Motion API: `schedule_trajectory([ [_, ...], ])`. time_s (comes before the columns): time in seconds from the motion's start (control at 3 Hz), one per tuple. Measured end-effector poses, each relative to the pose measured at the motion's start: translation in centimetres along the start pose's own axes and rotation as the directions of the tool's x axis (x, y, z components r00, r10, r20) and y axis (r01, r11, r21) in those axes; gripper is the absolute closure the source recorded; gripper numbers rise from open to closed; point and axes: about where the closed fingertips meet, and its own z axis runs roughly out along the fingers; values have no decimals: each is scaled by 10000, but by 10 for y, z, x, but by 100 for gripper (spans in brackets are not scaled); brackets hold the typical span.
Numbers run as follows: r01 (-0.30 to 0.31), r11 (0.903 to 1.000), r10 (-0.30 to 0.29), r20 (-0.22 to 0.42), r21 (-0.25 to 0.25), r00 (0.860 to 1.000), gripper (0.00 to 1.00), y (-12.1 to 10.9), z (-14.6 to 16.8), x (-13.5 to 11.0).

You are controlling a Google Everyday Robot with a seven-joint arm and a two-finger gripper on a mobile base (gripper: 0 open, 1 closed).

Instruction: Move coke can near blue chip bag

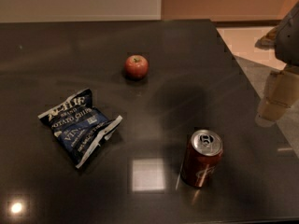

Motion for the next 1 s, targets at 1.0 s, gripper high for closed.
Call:
schedule_trajectory([
  [1.0, 441, 9981, -421, 465, -426, 9980, 0, 12, 9, -7],
])
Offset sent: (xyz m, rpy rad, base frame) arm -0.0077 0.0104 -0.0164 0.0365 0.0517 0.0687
